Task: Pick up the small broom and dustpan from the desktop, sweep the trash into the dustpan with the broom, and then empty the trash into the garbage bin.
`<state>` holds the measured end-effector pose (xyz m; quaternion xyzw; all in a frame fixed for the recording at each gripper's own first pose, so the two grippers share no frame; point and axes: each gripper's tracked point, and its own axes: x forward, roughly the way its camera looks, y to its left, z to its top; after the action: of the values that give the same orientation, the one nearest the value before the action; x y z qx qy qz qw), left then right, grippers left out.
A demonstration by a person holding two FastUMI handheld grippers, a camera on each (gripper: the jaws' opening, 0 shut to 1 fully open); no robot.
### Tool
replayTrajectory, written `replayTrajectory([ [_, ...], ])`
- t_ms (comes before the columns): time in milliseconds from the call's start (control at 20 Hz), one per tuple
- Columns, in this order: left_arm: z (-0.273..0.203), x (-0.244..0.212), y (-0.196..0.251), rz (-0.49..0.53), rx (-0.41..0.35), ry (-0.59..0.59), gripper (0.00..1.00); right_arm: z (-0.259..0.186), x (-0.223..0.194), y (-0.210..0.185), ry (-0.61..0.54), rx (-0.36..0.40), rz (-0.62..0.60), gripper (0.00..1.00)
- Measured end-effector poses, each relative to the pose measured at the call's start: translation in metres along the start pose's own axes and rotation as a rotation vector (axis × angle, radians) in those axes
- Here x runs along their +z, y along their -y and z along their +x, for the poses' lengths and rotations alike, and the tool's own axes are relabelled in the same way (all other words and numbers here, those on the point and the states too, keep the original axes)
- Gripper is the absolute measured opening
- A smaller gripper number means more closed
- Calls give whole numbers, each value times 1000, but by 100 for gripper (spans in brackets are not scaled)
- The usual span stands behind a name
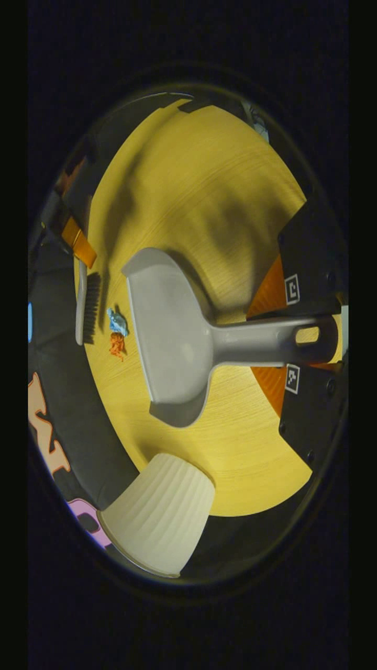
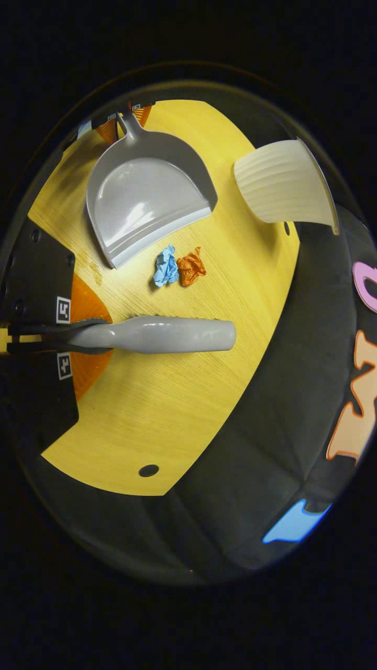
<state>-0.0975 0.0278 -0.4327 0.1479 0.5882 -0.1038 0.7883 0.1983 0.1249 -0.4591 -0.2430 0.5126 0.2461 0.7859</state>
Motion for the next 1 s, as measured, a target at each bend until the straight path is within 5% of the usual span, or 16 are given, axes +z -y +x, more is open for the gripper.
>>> replayTrajectory([
  [200,0,3,0,18,-12,2,27,10,-3,-23,-86,66,-159,4],
  [600,1,10,1,85,-20,57,26,-35,14,-76,-65,273,-386,4],
  [750,-4,6,2,47,-10,44,27,-37,27,-65,-32,307,-295,5],
  [1000,-20,31,1,-39,17,170,26,-85,70,11,127,237,40,4],
])
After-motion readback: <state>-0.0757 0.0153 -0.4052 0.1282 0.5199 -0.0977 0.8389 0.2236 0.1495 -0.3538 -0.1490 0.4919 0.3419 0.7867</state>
